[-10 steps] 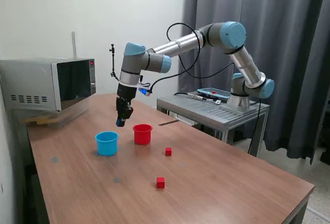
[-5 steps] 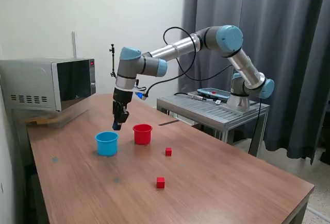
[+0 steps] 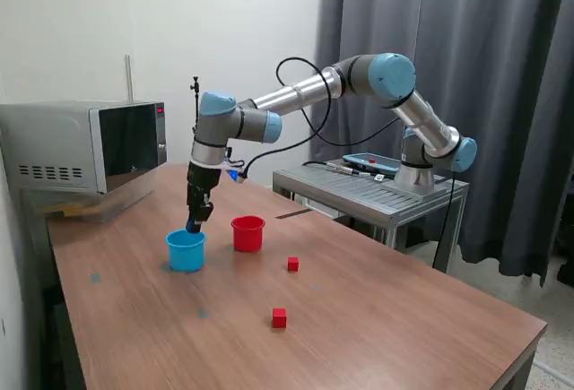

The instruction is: Place red objects in the red bin, and blue objects in the blue bin.

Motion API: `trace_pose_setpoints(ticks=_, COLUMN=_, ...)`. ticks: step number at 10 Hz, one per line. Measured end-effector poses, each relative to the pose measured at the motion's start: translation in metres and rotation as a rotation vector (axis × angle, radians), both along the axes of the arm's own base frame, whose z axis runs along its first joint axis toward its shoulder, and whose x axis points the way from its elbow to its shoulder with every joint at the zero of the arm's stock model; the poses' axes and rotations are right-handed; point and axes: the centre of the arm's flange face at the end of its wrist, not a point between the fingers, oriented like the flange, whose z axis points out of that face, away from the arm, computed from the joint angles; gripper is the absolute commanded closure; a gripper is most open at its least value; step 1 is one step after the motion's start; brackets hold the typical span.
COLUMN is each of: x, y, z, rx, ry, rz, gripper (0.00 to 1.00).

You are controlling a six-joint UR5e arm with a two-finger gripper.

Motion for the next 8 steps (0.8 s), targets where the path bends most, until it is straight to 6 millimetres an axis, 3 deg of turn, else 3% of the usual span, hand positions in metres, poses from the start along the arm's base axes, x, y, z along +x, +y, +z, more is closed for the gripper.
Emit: trace_pose_setpoints(ticks=8, x=-0.004, y=0.02, z=-0.011, rx=0.002, ry=-0.002, rz=-0.029, gripper=1.0)
